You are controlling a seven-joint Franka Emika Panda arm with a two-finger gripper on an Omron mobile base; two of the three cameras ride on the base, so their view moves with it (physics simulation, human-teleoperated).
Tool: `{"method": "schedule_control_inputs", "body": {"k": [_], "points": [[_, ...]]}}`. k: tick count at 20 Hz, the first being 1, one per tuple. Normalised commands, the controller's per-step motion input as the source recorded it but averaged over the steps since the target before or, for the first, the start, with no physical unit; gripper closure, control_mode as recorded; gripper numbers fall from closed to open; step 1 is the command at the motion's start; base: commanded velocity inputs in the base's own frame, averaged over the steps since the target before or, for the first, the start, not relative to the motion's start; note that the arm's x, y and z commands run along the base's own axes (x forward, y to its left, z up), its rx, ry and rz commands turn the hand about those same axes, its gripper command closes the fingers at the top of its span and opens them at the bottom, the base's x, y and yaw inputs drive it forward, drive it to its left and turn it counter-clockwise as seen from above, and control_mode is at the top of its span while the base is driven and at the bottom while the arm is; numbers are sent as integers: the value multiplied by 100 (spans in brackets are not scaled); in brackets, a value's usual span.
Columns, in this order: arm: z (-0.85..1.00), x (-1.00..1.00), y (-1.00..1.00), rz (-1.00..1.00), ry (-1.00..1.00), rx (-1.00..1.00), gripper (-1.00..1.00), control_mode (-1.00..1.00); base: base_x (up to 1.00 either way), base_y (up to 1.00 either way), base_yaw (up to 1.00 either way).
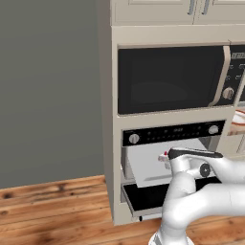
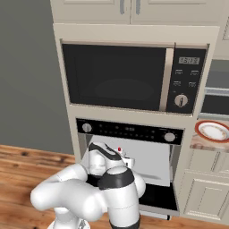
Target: Take the baked cake out of the oven and place it on the plate for cooling. Then close the oven door.
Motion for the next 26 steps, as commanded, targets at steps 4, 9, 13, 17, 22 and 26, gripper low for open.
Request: {"method": "schedule_control_inputs", "body": {"k": [4,9,13,17,22,26], "points": [[0,2,0,0,0,0,-100,-100,0,0,0],[0,4,0,0,0,0,-100,-100,0,0,0],[0,9,0,0,0,0,-100,-100,0,0,0],[0,21,0,0,0,0,-100,-100,0,0,0],[0,26,0,0,0,0,-100,-100,0,0,0],[-2,18,0,0,0,0,-100,-100,0,0,0]]}}
